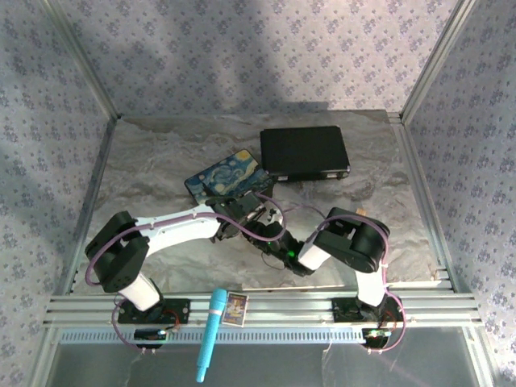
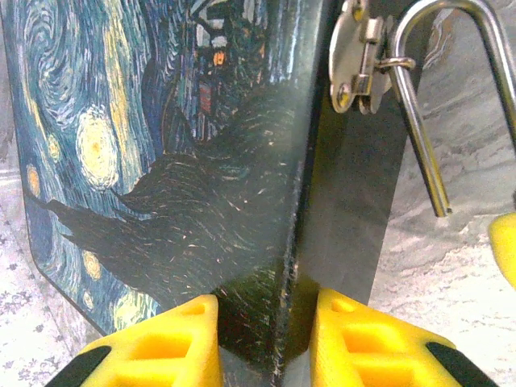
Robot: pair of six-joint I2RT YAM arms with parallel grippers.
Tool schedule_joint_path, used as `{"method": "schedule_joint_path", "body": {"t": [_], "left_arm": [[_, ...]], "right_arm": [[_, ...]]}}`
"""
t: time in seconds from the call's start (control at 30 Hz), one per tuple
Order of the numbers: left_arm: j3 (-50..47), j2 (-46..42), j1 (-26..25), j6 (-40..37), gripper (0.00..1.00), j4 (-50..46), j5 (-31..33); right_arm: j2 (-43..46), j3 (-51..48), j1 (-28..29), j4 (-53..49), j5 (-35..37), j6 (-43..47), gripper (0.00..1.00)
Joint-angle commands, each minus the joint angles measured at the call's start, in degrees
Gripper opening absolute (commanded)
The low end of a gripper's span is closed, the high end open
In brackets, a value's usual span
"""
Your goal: Unlock a padlock with a key
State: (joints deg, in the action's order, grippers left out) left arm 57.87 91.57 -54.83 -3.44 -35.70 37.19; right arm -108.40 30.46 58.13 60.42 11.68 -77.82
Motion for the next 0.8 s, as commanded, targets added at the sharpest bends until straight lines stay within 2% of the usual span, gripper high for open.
{"method": "schedule_joint_path", "body": {"t": [0.0, 0.27, 0.47, 0.57, 0.7, 0.77], "left_arm": [[-4.5, 3.5, -0.4, -1.3, 0.28, -5.7, -13.2], [-4.8, 2.4, -0.7, -1.8, 0.28, -5.6, -13.7], [-5.2, 2.7, -0.9, -1.7, 0.28, -5.4, -13.8], [-5.4, 2.5, -0.9, -1.6, 0.28, -5.6, -14.3], [-5.4, 2.9, -1.1, -1.5, 0.28, -5.8, -14.1], [-5.4, 2.9, -1.2, -1.6, 0.28, -5.8, -14.2]], "right_arm": [[3.6, 0.3, -4.0, -11.2, 10.7, -3.3, 0.07], [8.5, 2.9, -5.8, -23.5, 11.6, -5.2, 0.07], [8.2, 2.3, -7.4, -19.8, 11.1, -6.7, 0.07], [5.6, 0.3, -7.8, -10.1, 9.9, -6.5, 0.07], [5.4, 1.6, -9.1, -11.3, 7.5, -6.7, 0.07], [6.6, 3.1, -9.8, -15.8, 6.1, -5.9, 0.07]]}}
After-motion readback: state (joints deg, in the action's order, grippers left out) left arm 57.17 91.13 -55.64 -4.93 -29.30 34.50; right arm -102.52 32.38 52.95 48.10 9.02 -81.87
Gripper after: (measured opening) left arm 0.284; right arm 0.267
